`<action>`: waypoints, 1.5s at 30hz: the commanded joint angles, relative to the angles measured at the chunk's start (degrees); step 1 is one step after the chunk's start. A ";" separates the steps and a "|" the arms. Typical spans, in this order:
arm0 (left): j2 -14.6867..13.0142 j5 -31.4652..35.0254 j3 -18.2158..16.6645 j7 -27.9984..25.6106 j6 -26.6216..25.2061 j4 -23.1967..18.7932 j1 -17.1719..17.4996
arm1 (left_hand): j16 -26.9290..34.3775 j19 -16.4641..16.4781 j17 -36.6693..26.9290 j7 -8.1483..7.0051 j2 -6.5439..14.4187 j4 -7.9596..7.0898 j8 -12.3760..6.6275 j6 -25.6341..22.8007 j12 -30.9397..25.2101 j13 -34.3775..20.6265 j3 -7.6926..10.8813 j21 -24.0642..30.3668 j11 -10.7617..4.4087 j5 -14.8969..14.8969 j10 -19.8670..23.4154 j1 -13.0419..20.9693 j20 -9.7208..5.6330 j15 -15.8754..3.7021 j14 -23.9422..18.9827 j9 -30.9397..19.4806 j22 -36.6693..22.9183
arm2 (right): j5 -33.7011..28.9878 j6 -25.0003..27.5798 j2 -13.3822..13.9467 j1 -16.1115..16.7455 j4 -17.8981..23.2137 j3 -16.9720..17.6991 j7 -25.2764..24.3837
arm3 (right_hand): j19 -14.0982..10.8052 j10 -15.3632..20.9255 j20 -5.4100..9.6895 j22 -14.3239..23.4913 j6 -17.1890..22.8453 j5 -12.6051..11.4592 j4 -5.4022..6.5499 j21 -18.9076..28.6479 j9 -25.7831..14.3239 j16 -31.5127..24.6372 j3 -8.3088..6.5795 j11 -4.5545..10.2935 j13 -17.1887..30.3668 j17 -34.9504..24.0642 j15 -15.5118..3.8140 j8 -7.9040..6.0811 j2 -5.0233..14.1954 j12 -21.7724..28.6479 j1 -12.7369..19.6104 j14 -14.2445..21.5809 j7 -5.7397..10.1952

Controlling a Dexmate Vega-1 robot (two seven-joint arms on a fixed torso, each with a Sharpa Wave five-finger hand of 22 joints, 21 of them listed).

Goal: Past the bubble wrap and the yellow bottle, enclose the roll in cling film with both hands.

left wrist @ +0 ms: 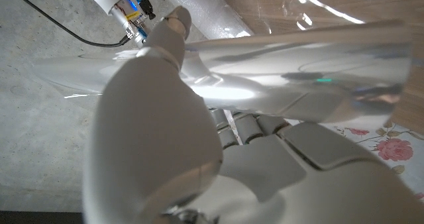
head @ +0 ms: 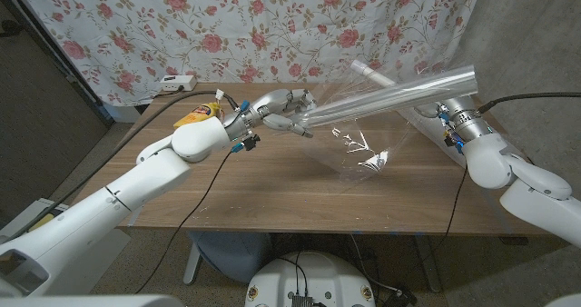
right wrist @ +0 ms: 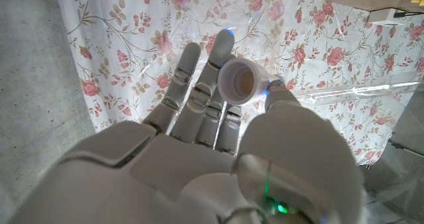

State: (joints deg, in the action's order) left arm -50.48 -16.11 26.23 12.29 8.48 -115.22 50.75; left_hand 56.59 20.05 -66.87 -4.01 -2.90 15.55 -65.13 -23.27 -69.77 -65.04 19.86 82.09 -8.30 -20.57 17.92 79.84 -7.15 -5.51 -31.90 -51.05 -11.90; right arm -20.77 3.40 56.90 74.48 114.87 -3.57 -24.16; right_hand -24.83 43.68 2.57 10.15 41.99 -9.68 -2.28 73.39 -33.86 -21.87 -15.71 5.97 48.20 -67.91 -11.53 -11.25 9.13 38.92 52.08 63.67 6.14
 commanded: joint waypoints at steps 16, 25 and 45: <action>-2.49 9.74 1.00 0.01 -5.31 -2.57 -1.68 | 0.31 -0.25 0.37 -0.22 10.03 -5.73 -5.48 -0.64 -0.69 -0.02 6.44 0.38 -0.15 -0.11 0.49 7.21 0.01 0.28 -0.21 0.28 -0.07 | -0.16 -4.15 -2.47 4.69 2.69 5.69 2.10 | 0.36 4.00 5.93 0.00 1.62 -0.42 -2.37 0.50 -0.13 -0.54 -19.56 3.94 0.32 0.02 -1.52 -0.36 1.13 0.01 0.69 -0.14 1.60; -4.13 15.37 3.57 3.80 -7.99 -4.64 -5.06 | 0.31 -0.23 0.11 -0.13 9.92 -5.77 -5.56 -0.90 -0.82 0.01 6.71 0.61 -0.20 -0.27 0.64 7.10 0.13 0.23 -0.20 0.84 -0.22 | -1.37 -4.75 -2.71 4.98 3.35 6.03 4.35 | 0.45 3.93 6.04 -0.01 1.37 -0.42 -2.32 0.45 -0.12 -0.50 -19.58 4.02 0.29 0.11 -1.52 -0.26 1.14 -0.12 0.61 -0.23 1.66; -6.01 27.25 4.52 5.11 -13.05 -8.84 -6.07 | 0.50 -0.31 -0.11 0.07 9.76 -5.74 -6.06 -1.11 -1.07 -0.09 6.98 0.72 -0.08 -0.38 0.77 7.03 0.19 0.47 -0.27 1.15 -0.15 | -0.98 -7.45 -4.37 6.52 3.81 9.29 6.96 | 0.70 3.79 6.19 -0.01 1.36 -0.43 -2.28 0.35 -0.10 -0.67 -19.64 4.00 0.63 0.03 -1.53 -0.27 1.13 -0.20 0.48 -0.28 1.85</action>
State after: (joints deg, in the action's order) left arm -55.91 6.30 30.12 16.27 -2.34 -122.44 45.47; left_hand 56.79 20.05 -66.75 -4.08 -2.90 15.95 -65.21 -23.54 -70.44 -64.91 20.26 82.51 -8.30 -20.57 18.33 79.84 -7.15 -5.51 -31.90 -49.64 -11.88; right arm -22.10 -2.01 53.35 80.09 118.34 3.99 -19.14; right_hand -24.41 43.70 2.56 10.16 41.97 -9.73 -2.26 73.39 -33.87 -22.36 -15.85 5.99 48.45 -67.62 -11.54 -11.25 9.14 38.32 52.08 63.46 6.16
